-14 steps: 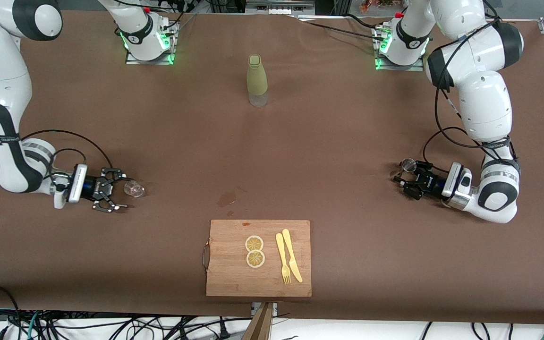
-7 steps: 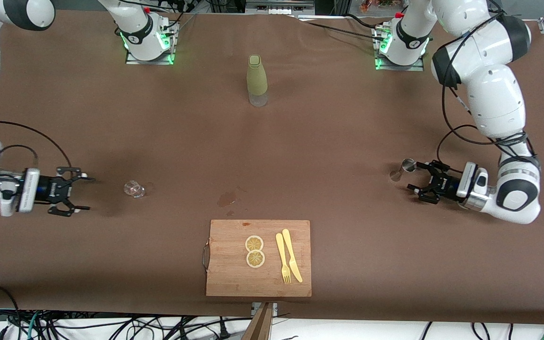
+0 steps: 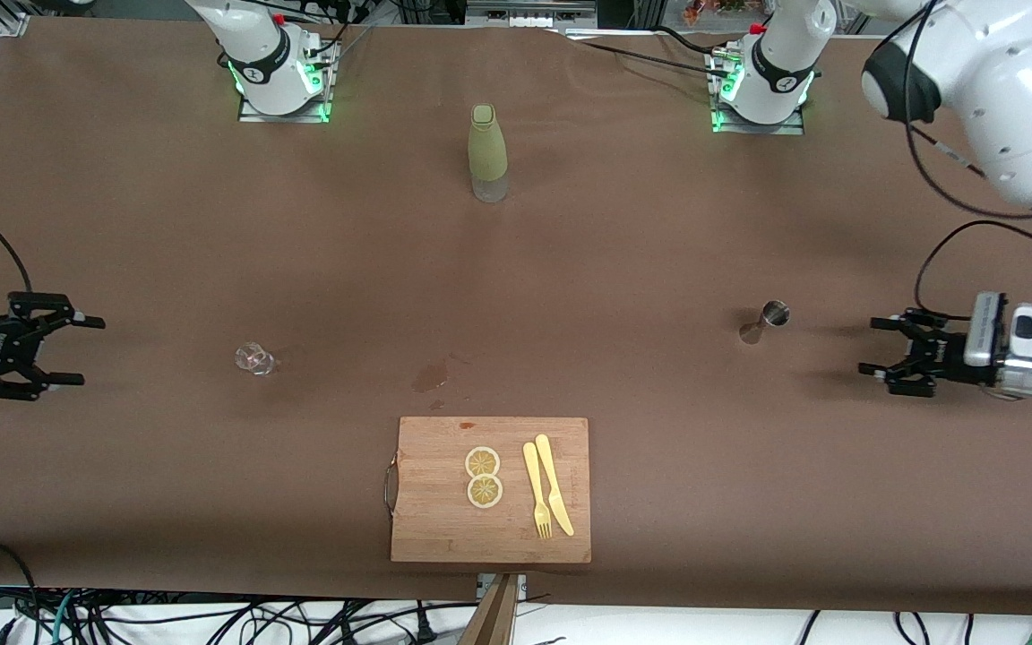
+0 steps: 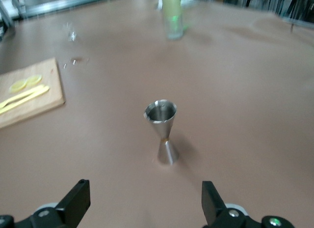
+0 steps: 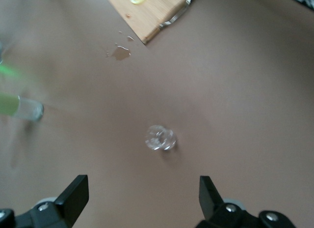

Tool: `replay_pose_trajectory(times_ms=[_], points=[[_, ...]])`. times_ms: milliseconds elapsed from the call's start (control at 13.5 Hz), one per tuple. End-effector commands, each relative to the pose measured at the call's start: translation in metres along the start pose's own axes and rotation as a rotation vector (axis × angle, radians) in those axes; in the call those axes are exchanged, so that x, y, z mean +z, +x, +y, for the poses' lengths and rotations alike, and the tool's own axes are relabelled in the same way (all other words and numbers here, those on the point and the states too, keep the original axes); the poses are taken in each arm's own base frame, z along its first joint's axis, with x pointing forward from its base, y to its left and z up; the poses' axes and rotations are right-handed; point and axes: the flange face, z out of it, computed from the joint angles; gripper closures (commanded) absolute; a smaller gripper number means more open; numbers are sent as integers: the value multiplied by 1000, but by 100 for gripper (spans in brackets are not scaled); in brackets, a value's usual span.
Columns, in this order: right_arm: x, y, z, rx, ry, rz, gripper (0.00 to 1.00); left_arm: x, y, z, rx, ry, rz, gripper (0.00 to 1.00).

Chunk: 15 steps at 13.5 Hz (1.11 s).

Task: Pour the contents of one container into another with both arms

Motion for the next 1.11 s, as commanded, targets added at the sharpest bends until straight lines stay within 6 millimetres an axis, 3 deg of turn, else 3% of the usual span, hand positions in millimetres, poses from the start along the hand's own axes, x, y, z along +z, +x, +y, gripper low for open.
replay_pose_trajectory(times_ms=[0, 222, 370, 593, 815, 963, 1037], points=[[-29, 13, -52, 272, -47, -106, 0, -51, 44, 2, 32, 2, -166, 0], [-53, 38, -113, 457, -201, -213, 0, -108, 99, -3, -46, 44, -347, 0], [-61, 42, -142, 535, -253, -264, 0, -124, 137, -15, -110, 103, -383, 0], [-62, 48, -184, 767, -375, -332, 0, -128, 178, -38, -143, 90, -505, 0], [-75, 36, -212, 775, -379, -316, 0, -135, 233, -56, -282, 111, -666, 0], [-71, 41, -234, 744, -386, -323, 0, -141, 259, -58, -416, 163, -731, 0], [-67, 41, -233, 740, -388, -322, 0, -141, 268, -59, -512, 195, -746, 0]])
